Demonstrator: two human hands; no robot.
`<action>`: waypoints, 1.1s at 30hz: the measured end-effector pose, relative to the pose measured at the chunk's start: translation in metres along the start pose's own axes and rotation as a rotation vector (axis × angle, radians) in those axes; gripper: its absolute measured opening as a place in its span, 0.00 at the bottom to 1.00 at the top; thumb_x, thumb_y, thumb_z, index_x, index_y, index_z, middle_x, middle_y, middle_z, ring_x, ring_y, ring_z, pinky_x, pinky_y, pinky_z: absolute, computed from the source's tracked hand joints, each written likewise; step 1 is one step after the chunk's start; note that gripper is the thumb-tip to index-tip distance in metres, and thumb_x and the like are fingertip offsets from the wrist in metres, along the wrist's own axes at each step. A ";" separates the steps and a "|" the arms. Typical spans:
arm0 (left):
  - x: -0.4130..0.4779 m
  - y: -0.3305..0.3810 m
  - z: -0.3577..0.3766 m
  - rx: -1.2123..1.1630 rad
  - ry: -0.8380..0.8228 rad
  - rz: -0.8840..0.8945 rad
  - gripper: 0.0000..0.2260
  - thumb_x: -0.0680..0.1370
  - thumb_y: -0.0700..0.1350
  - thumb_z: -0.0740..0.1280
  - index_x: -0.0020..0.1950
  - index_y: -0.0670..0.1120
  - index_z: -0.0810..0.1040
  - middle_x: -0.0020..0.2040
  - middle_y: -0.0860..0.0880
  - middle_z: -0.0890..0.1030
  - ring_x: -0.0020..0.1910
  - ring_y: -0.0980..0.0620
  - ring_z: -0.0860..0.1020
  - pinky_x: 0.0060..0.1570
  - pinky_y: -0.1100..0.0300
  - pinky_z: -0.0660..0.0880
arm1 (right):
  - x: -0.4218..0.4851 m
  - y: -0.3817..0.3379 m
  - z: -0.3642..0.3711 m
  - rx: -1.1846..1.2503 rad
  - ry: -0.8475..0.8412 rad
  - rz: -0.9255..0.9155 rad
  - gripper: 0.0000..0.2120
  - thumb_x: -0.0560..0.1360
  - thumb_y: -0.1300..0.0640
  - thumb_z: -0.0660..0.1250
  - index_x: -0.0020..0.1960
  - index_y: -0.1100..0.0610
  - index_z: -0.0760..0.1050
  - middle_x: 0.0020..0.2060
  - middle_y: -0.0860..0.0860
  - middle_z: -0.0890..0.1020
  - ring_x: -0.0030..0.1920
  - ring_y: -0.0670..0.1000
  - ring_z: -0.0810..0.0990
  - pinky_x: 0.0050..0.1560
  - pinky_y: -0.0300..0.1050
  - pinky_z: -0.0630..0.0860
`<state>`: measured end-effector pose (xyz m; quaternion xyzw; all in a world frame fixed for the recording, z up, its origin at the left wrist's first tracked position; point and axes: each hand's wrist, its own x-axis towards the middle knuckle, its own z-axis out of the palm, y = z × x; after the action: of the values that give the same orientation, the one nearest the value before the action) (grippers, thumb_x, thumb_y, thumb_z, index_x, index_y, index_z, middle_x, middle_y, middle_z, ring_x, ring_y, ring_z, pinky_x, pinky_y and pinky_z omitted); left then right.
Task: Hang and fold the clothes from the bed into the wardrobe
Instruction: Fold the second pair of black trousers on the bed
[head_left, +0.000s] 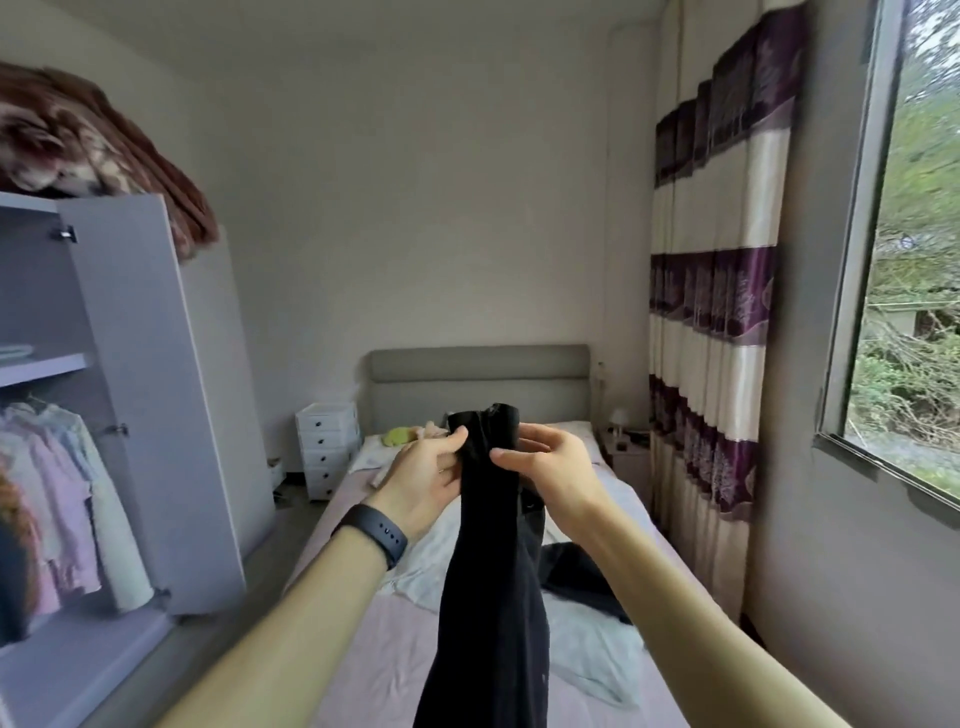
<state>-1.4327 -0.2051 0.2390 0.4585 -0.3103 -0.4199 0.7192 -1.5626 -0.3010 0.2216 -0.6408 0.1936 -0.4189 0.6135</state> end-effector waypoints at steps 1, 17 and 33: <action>-0.002 0.002 0.001 0.055 0.015 0.012 0.11 0.83 0.40 0.63 0.61 0.34 0.76 0.59 0.38 0.82 0.56 0.44 0.81 0.52 0.56 0.80 | -0.003 0.002 0.002 -0.070 0.004 -0.053 0.11 0.72 0.64 0.75 0.54 0.57 0.85 0.45 0.52 0.88 0.48 0.52 0.87 0.48 0.45 0.82; -0.031 0.025 -0.047 0.729 0.095 0.214 0.08 0.74 0.39 0.68 0.37 0.43 0.73 0.30 0.49 0.71 0.31 0.50 0.68 0.31 0.58 0.64 | -0.035 0.015 0.010 0.024 0.054 0.102 0.17 0.76 0.68 0.67 0.64 0.60 0.77 0.64 0.57 0.80 0.57 0.50 0.81 0.54 0.43 0.76; -0.042 0.046 -0.090 0.976 0.093 0.249 0.09 0.77 0.36 0.62 0.56 0.37 0.76 0.46 0.43 0.79 0.46 0.48 0.76 0.43 0.59 0.73 | -0.006 0.030 0.034 -0.194 -0.221 0.054 0.15 0.73 0.54 0.77 0.58 0.57 0.81 0.52 0.53 0.86 0.54 0.54 0.85 0.55 0.48 0.82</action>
<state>-1.3627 -0.1213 0.2439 0.7190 -0.4902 -0.1161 0.4788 -1.5318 -0.2799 0.1948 -0.7339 0.1817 -0.3082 0.5774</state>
